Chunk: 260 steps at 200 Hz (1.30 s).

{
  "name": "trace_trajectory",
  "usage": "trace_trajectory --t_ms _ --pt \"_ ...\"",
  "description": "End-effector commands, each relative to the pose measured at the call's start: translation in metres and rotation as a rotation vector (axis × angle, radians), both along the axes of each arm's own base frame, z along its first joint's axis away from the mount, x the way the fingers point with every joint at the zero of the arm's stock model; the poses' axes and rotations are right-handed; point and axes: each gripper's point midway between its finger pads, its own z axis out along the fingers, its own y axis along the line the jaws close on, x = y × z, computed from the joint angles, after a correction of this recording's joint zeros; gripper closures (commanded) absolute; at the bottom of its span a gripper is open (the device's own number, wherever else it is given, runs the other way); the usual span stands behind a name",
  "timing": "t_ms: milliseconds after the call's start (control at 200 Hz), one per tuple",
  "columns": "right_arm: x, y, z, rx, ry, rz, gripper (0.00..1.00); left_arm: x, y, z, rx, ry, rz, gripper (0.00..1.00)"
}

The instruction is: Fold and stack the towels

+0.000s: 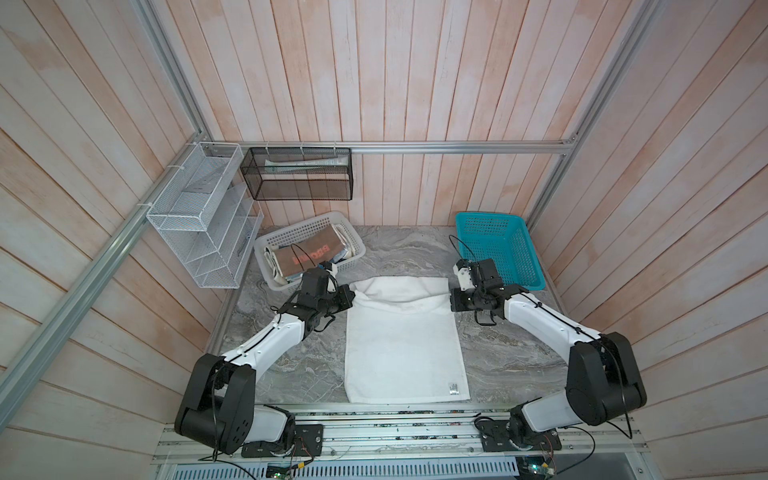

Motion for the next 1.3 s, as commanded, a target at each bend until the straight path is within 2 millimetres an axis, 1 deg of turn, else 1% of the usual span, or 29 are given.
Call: trace_trajectory --t_ms 0,65,100,150,195,230,265,305,330,385,475,610,655,700,735,770,800,855,955,1045,1160,1220,1295 --pt "0.035 -0.007 0.059 -0.016 -0.103 0.008 1.00 0.038 0.011 0.056 0.009 -0.113 -0.048 1.00" --pt "0.044 -0.009 0.084 -0.016 -0.138 0.009 1.00 0.050 0.015 0.079 0.028 -0.155 -0.049 1.00" --pt "0.045 -0.010 0.095 -0.017 -0.150 0.009 1.00 0.055 0.018 0.091 0.041 -0.182 -0.052 1.00" --pt "0.043 -0.013 0.106 -0.017 -0.163 0.005 1.00 0.057 0.020 0.104 0.056 -0.207 -0.054 1.00" --pt "0.039 -0.016 0.111 -0.016 -0.169 -0.003 1.00 0.057 0.022 0.115 0.072 -0.237 -0.062 1.00" --pt "0.035 -0.019 0.113 -0.014 -0.176 -0.011 1.00 0.055 0.024 0.120 0.084 -0.251 -0.063 1.00" --pt "0.029 -0.020 0.114 -0.007 -0.186 -0.016 1.00 0.053 0.024 0.122 0.092 -0.257 -0.068 1.00" --pt "0.022 -0.021 0.110 0.002 -0.181 -0.015 1.00 0.049 0.024 0.120 0.097 -0.255 -0.081 1.00" --pt "0.017 -0.021 0.105 0.008 -0.173 -0.015 1.00 0.046 0.023 0.117 0.098 -0.249 -0.090 1.00" --pt "0.006 -0.021 0.092 0.023 -0.143 -0.014 1.00 0.037 0.024 0.103 0.100 -0.211 -0.101 1.00" --pt "-0.015 -0.022 0.059 0.037 -0.061 -0.020 1.00 0.018 0.025 0.074 0.091 -0.145 -0.112 1.00" --pt "-0.054 -0.019 0.005 0.080 0.093 0.000 1.00 -0.027 0.026 0.015 0.043 0.009 -0.104 1.00" --pt "-0.068 -0.017 -0.014 0.103 0.144 -0.001 1.00 -0.043 0.028 -0.009 0.024 0.073 -0.093 1.00" --pt "-0.081 -0.017 -0.035 0.121 0.192 -0.011 1.00 -0.059 0.026 -0.031 -0.004 0.129 -0.091 1.00" --pt "-0.089 -0.016 -0.049 0.138 0.221 -0.015 1.00 -0.068 0.023 -0.044 -0.033 0.159 -0.090 1.00" --pt "-0.095 -0.015 -0.060 0.152 0.244 -0.019 1.00 -0.078 0.020 -0.059 -0.062 0.197 -0.091 1.00" --pt "-0.098 -0.014 -0.069 0.159 0.260 -0.022 1.00 -0.084 0.017 -0.067 -0.087 0.216 -0.094 1.00" --pt "-0.099 -0.014 -0.079 0.162 0.274 -0.031 1.00 -0.092 0.012 -0.082 -0.120 0.250 -0.103 1.00" --pt "-0.090 -0.013 -0.086 0.149 0.295 -0.043 1.00 -0.094 0.004 -0.097 -0.167 0.290 -0.114 1.00" --pt "-0.078 -0.011 -0.091 0.140 0.288 -0.040 1.00 -0.087 0.003 -0.104 -0.164 0.301 -0.112 1.00" --pt "-0.061 -0.008 -0.094 0.133 0.272 -0.039 1.00 -0.064 0.008 -0.107 -0.132 0.287 -0.089 1.00" --pt "-0.050 -0.006 -0.095 0.134 0.259 -0.036 1.00 -0.048 0.011 -0.105 -0.127 0.275 -0.077 1.00" --pt "-0.031 -0.002 -0.092 0.131 0.236 -0.035 1.00 -0.021 0.015 -0.098 -0.117 0.245 -0.068 1.00"
